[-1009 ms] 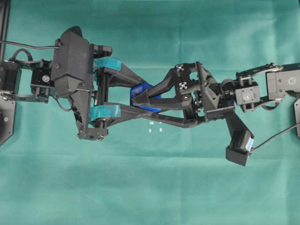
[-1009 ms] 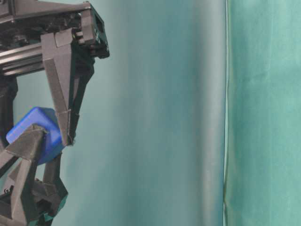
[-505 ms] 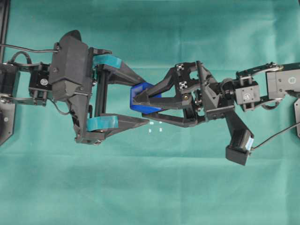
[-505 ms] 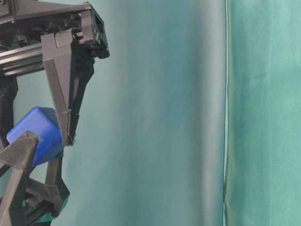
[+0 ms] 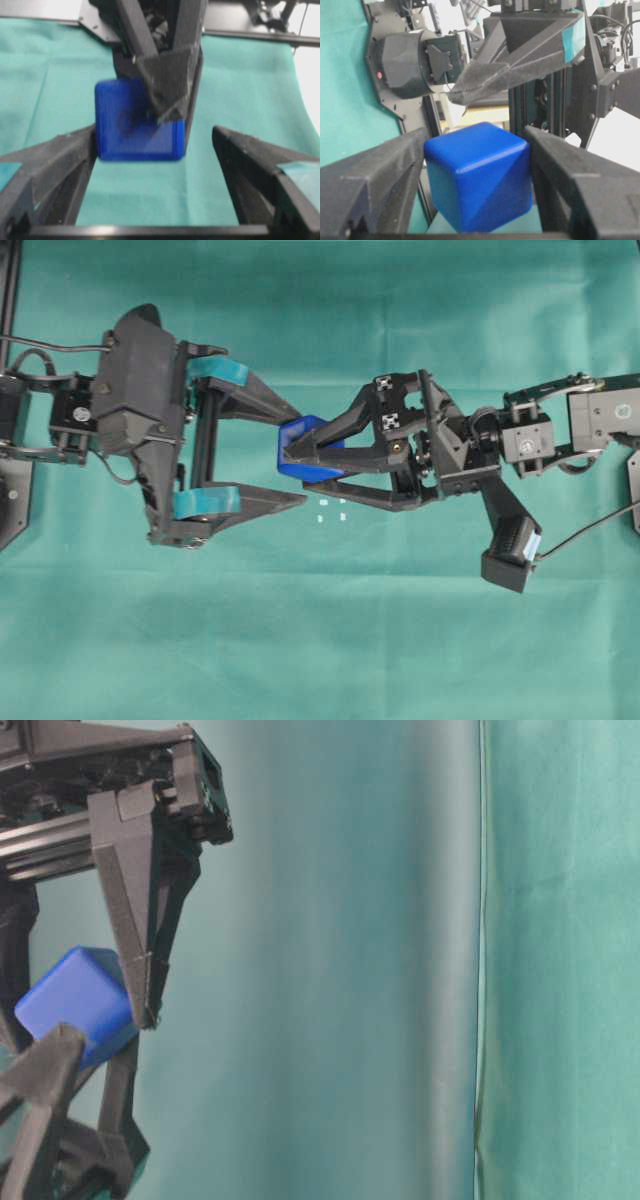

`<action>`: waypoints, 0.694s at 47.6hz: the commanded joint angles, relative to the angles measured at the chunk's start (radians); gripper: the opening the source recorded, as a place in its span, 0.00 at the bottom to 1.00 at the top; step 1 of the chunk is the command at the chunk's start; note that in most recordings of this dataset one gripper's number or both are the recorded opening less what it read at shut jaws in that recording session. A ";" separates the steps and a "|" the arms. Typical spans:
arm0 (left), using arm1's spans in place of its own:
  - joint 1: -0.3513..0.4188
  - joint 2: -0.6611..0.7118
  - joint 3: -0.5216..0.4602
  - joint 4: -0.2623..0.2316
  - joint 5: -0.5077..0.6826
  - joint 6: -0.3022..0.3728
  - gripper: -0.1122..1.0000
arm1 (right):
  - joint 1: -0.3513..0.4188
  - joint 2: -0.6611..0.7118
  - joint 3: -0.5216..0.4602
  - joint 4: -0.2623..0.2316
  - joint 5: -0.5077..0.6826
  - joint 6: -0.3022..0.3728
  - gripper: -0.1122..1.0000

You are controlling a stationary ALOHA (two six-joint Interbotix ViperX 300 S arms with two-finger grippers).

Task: Handover the blue block to the right arm after grasping it with the left arm, then place it in the designated position.
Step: 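Open the left gripper and pull it back left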

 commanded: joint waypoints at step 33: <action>-0.002 -0.163 0.094 0.000 0.002 0.002 1.00 | 0.012 -0.035 -0.012 0.008 0.028 0.005 0.68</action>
